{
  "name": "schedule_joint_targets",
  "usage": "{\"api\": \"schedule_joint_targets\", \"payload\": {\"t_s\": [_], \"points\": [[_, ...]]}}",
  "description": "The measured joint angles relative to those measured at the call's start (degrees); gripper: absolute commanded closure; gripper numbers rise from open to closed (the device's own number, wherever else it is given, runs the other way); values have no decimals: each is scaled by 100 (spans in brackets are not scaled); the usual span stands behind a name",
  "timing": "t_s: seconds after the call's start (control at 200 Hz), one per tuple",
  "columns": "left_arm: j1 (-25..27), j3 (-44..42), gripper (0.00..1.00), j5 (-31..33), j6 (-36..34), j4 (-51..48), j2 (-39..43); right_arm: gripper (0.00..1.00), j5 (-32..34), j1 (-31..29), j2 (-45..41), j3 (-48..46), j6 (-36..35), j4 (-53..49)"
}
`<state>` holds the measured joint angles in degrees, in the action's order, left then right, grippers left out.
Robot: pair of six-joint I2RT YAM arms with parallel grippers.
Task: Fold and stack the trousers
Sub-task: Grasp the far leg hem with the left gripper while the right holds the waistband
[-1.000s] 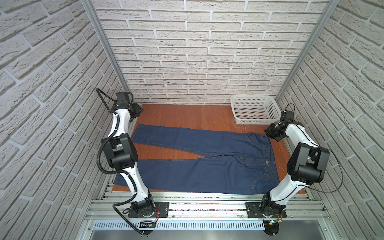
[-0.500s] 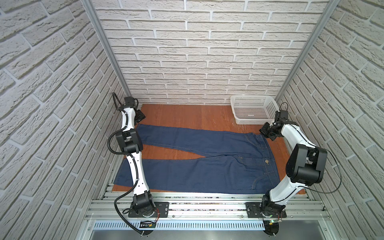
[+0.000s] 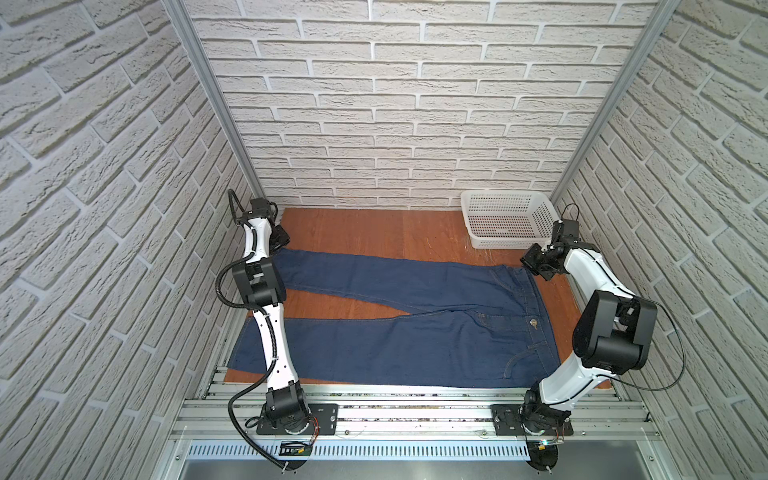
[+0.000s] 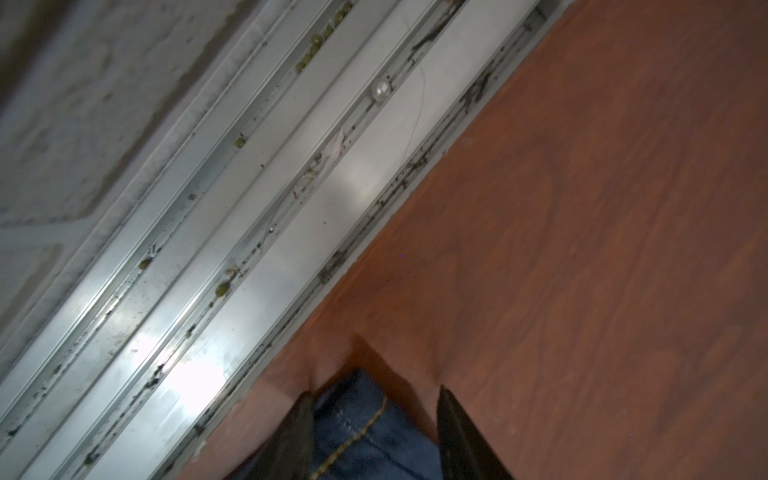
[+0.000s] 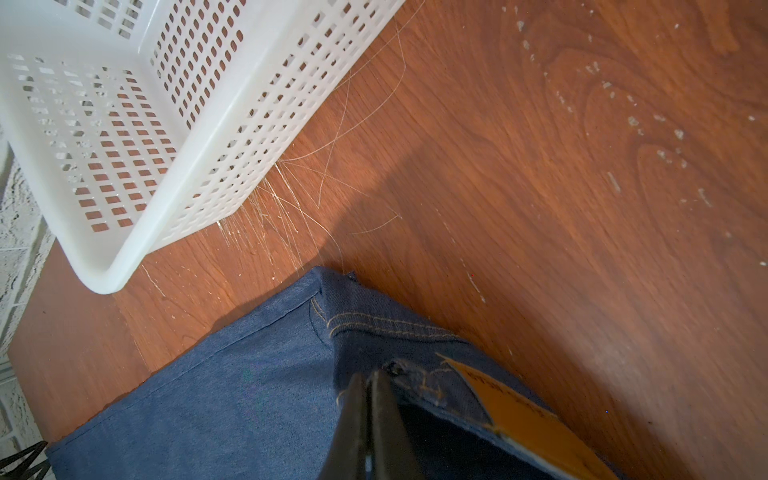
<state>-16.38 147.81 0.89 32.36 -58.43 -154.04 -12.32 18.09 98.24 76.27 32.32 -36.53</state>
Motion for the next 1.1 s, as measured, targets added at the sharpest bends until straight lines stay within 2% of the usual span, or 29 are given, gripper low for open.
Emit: {"api": "schedule_joint_targets", "payload": {"t_s": [0.23, 0.43, 0.675, 0.81, 0.965, 1.1], "points": [[-13, -367, 75, 59, -212, 11, 190, 95, 2, 0, 0, -4, 4, 7], [-48, -367, 100, 13, -271, -57, 190, 95, -4, 0, 0, -76, 7, 50], [-107, -680, 100, 28, -133, -70, 433, 95, -48, 0, -79, -74, 7, 7], [-238, -1759, 100, 15, 20, 160, 1235, 95, -17, 0, -389, -76, 7, -57], [-538, -3342, 100, -39, 284, 881, 2588, 95, 81, 22, -813, -103, 26, -87], [-826, -4317, 100, -173, 474, 1449, 3418, 95, 129, 79, -992, -96, 48, -133]]}}
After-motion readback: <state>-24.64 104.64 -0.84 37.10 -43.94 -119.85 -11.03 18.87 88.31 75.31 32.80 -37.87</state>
